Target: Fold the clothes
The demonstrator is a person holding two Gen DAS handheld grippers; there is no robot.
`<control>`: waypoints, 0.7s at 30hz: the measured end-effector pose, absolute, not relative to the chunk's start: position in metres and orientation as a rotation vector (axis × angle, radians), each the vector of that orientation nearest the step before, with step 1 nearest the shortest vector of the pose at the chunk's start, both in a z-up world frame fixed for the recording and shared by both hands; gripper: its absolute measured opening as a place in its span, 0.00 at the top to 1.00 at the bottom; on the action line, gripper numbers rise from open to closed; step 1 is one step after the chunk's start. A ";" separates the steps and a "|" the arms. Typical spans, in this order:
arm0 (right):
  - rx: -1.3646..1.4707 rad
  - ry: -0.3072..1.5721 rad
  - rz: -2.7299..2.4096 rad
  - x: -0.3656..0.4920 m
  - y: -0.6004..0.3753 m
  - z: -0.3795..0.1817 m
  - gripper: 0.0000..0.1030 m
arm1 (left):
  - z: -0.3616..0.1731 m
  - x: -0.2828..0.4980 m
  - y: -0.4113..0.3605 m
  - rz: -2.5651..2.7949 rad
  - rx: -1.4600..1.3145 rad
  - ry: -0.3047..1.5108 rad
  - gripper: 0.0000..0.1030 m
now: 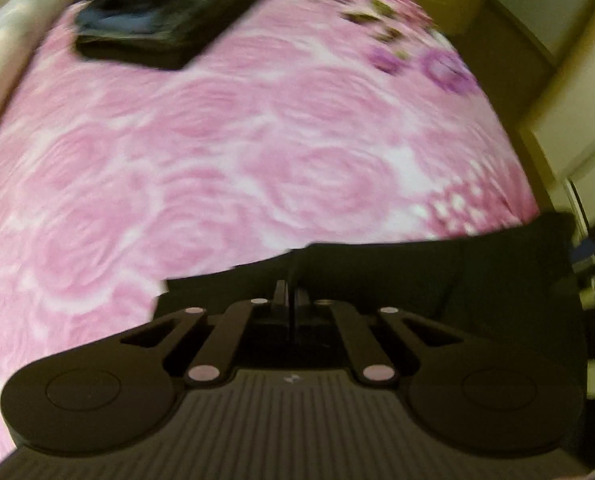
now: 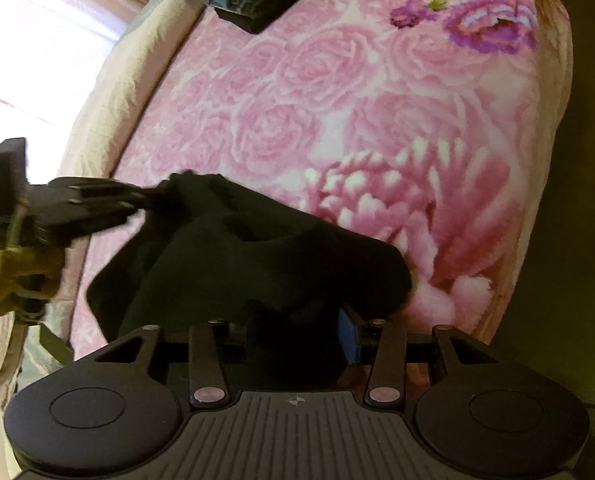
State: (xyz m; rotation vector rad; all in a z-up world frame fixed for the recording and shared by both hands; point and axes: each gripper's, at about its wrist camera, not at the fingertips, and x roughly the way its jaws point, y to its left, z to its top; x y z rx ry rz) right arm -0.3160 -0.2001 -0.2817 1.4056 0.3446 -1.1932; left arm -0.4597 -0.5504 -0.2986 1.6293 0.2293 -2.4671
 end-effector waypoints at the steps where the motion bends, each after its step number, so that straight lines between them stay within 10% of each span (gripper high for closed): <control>1: 1.411 0.338 -1.191 -0.316 -0.200 -0.284 0.59 | -0.305 -0.458 -0.554 -2.433 1.641 0.252 0.99; 21: 1.369 0.356 -1.218 -0.315 -0.200 -0.268 0.59 | -0.298 -0.454 -0.565 -2.382 1.580 0.276 0.92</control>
